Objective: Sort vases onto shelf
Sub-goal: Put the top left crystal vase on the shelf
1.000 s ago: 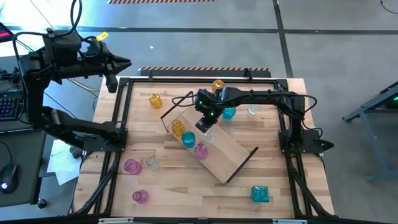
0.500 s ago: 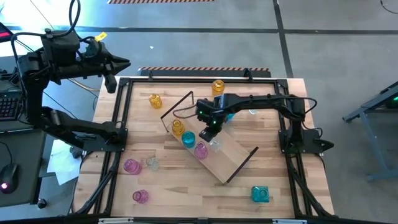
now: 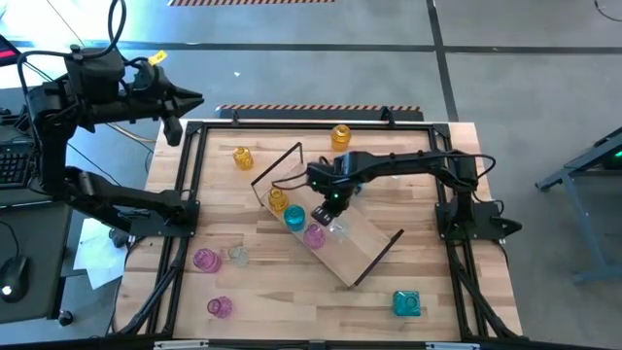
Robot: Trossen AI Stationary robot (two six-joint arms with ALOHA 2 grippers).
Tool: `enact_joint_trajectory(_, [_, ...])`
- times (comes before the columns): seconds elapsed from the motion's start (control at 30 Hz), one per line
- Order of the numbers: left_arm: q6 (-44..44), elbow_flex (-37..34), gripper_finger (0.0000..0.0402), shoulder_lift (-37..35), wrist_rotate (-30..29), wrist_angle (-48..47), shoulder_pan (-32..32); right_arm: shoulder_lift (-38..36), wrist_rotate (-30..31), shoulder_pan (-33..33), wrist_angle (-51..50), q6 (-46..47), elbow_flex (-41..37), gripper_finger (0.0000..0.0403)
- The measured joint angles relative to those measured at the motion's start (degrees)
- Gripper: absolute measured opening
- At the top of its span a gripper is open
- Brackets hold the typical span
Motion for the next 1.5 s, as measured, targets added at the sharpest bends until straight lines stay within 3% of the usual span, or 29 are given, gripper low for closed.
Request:
enact_joint_trajectory(0.5, [-0.03,0.00,0.0037,-1.26,-0.04,-2.16,0.00,-1.38,2.58,1.52,-6.62,4.04,0.00,0.0000])
enact_joint_trajectory(0.83, [-0.05,0.00,0.0037,-1.63,-0.07,-2.14,0.02,-5.31,14.62,2.31,-13.25,10.11,0.00,0.0000])
enact_joint_trajectory(1.07, [-0.05,0.00,0.0037,-1.65,-0.02,-2.20,0.00,-7.21,13.99,2.79,-18.20,12.73,0.02,0.0000])
enact_joint_trajectory(1.5, [-0.05,0.00,0.0037,-3.15,-0.02,-2.65,0.00,-7.21,13.51,5.99,-15.83,16.18,0.02,0.0000])
